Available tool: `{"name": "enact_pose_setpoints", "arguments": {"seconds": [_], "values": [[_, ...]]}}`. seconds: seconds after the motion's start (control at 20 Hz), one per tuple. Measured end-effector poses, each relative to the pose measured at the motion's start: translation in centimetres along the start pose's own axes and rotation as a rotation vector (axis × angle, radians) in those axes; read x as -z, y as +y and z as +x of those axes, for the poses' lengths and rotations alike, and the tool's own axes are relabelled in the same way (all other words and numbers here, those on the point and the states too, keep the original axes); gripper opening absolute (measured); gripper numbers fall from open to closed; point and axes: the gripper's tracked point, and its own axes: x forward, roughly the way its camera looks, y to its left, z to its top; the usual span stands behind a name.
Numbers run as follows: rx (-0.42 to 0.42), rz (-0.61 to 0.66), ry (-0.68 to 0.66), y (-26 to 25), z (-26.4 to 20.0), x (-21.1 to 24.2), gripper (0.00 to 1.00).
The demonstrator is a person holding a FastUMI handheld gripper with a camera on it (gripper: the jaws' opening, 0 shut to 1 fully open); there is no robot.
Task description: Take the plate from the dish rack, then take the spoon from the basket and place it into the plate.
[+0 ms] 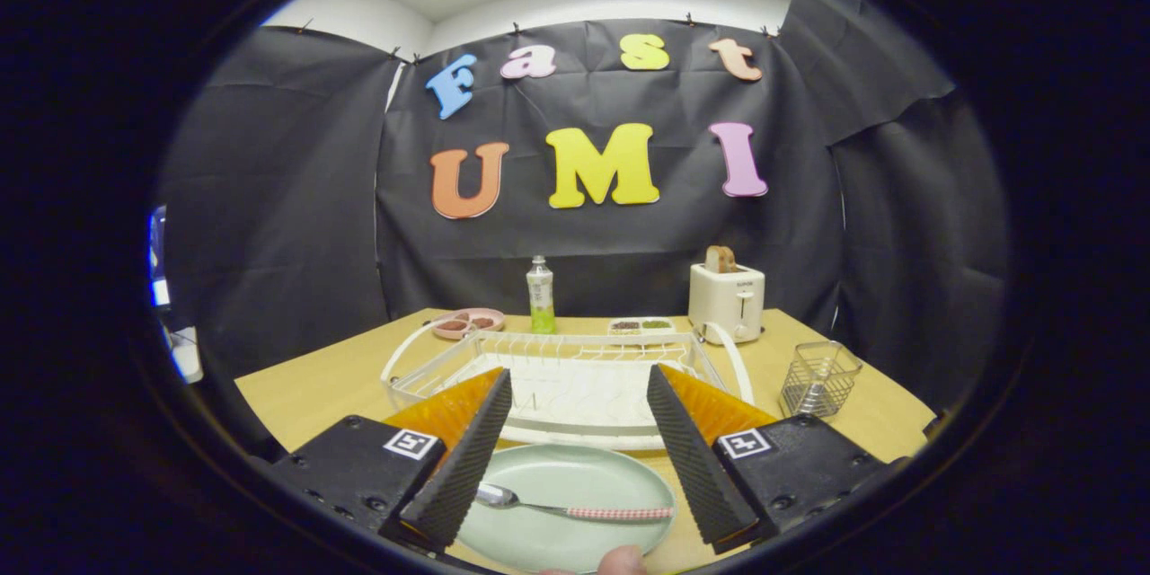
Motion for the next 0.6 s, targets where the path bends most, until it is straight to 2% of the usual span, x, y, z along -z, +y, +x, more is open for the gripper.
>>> {"name": "enact_pose_setpoints", "arguments": {"seconds": [0.1,0.6], "values": [[0.007,0.004,-0.015,-0.2,-1.1,-0.6,1.00],[0.130,-0.026,-0.127,-2.0,-10.8,-3.7,1.00]]}}
